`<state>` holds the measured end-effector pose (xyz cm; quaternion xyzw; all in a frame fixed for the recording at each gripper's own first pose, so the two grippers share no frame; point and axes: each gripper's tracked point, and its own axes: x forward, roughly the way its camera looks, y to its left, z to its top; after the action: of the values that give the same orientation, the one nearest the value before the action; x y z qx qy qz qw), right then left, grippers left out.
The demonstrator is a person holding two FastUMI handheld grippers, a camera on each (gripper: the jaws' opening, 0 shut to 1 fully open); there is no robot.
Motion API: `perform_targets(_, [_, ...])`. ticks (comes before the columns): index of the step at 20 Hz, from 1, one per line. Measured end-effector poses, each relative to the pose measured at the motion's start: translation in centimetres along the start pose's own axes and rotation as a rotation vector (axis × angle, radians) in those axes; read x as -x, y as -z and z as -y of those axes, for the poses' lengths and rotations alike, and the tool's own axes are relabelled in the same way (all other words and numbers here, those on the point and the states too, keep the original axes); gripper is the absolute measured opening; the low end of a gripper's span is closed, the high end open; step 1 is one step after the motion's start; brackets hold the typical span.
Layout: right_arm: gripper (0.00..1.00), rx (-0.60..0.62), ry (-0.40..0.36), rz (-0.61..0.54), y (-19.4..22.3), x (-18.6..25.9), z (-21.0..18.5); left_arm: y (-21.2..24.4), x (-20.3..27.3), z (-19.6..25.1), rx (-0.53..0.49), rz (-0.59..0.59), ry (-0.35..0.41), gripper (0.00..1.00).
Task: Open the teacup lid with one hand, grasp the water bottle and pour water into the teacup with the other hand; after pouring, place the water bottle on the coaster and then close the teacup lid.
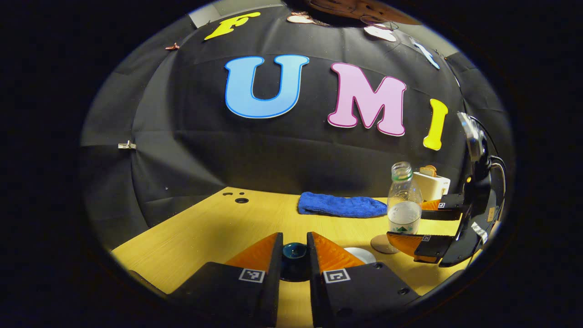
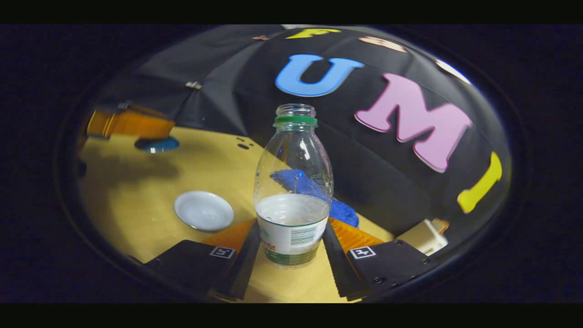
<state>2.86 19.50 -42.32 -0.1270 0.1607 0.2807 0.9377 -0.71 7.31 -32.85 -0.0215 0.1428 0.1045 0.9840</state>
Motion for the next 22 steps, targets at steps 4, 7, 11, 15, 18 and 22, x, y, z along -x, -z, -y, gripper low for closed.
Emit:
perform_targets(4, [0.75, -0.235, 0.005, 0.066, -0.7, -0.2, 0.2, 0.3, -1.2, 2.7, -0.002, -0.009, 0.044, 0.32])
perform_targets(7, [0.75, -0.295, 0.017, 0.079, -0.1, -0.2, 0.7, 0.6, -1.9, 4.7, -0.008, -0.014, 0.078, 0.32])
perform_targets(11, [0.75, -0.316, 0.062, 0.047, 1.3, 0.3, 1.7, 1.1, -2.8, 6.9, -0.015, -0.025, 0.118, 0.32])
perform_targets(15, [0.75, -0.363, 0.088, 0.015, 2.7, 0.9, 2.2, 1.7, -3.6, 8.1, -0.023, -0.039, 0.138, 0.32])
perform_targets(18, [0.75, -0.411, 0.098, 0.008, 2.8, 1.2, 2.1, 2.1, -4.0, 8.7, -0.031, -0.045, 0.146, 0.32])
perform_targets(22, [0.78, -0.441, 0.077, 0.002, 3.1, 1.1, 1.6, 2.5, -4.5, 9.1, -0.037, -0.053, 0.148, 0.32])
